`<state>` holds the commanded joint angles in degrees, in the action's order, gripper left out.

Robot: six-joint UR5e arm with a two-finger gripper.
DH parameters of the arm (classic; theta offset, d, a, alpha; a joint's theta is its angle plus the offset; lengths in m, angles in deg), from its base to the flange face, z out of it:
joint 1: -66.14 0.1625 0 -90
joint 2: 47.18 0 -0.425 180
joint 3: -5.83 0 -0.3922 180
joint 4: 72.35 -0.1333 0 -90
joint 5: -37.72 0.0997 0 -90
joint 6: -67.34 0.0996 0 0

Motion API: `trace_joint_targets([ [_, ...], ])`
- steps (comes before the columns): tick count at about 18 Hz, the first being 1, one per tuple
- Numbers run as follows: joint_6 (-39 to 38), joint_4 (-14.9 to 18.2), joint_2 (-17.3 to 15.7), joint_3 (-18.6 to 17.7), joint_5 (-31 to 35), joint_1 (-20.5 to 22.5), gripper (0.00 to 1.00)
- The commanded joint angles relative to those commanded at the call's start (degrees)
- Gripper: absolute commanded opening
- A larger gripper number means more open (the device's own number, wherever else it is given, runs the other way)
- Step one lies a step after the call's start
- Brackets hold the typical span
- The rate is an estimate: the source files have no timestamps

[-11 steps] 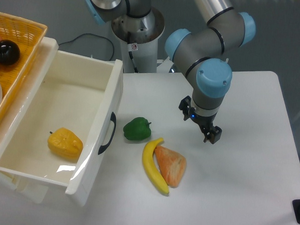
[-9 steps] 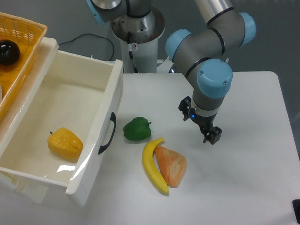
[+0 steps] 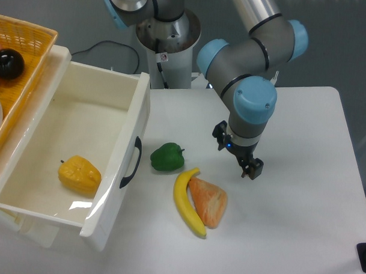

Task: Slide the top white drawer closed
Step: 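Open the gripper and move it toward the open white drawer, then lower the gripper beside the drawer's front panel near its black handle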

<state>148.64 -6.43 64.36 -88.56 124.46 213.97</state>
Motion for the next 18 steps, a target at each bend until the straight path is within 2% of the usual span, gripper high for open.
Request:
trace_joint_targets([
  [5,-6.49,0.08,0.09,0.61,-0.7,0.09,1.0],
  [7,-9.21,0.08,0.17,1.05,-4.55,0.79,1.0],
  [10,-13.08,0.08,-0.09,1.49,-9.14,1.76,0.66],
  [12,-14.93,0.08,-0.18,1.49,-9.4,1.5,0.5],
  [13,-16.07,0.08,-0.26,1.49,-9.49,1.23,0.43],
  [16,-20.29,0.26,-0.35,1.49,-11.16,-0.61,0.35],
  [18,-22.49,0.35,-0.53,1.23,-11.34,-1.93,0.21],
])
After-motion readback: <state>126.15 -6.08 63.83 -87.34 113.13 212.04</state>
